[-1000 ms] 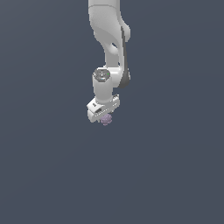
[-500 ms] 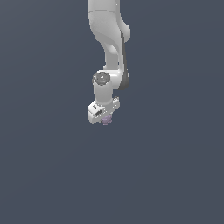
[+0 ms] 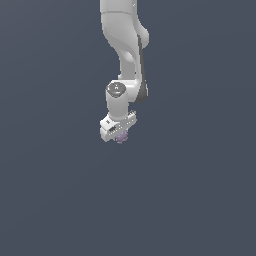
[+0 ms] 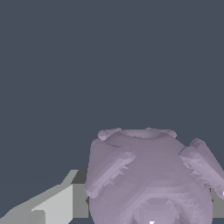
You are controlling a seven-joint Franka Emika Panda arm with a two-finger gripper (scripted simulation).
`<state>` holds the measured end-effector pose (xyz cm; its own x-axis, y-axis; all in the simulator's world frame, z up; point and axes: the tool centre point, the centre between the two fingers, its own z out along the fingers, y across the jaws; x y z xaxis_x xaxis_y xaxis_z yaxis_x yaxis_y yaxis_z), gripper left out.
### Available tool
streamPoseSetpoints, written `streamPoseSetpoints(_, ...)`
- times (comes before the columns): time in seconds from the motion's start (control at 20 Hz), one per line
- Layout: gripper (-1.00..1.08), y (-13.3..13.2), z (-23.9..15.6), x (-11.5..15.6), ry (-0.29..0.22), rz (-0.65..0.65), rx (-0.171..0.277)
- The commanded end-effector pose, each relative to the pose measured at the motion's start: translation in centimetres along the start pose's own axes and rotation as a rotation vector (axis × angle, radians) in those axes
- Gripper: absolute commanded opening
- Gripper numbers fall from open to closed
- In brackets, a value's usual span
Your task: Pick up the object and move it to a goal position.
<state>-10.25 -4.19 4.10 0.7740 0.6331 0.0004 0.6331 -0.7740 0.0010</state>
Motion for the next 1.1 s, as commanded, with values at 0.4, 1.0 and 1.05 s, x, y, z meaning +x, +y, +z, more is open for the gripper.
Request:
streamPoseSetpoints(0.4,-1.00,3.9,-2.3,-0.1,0.001,0.000,0.000)
streamPoseSetpoints(1.0,-1.00,13.3,-7.7,-0.1,0.001,0.000,0.001)
streamPoseSetpoints(1.05,-1.00,14.0,-8.1,-0.1,0.001,0.000,0.001)
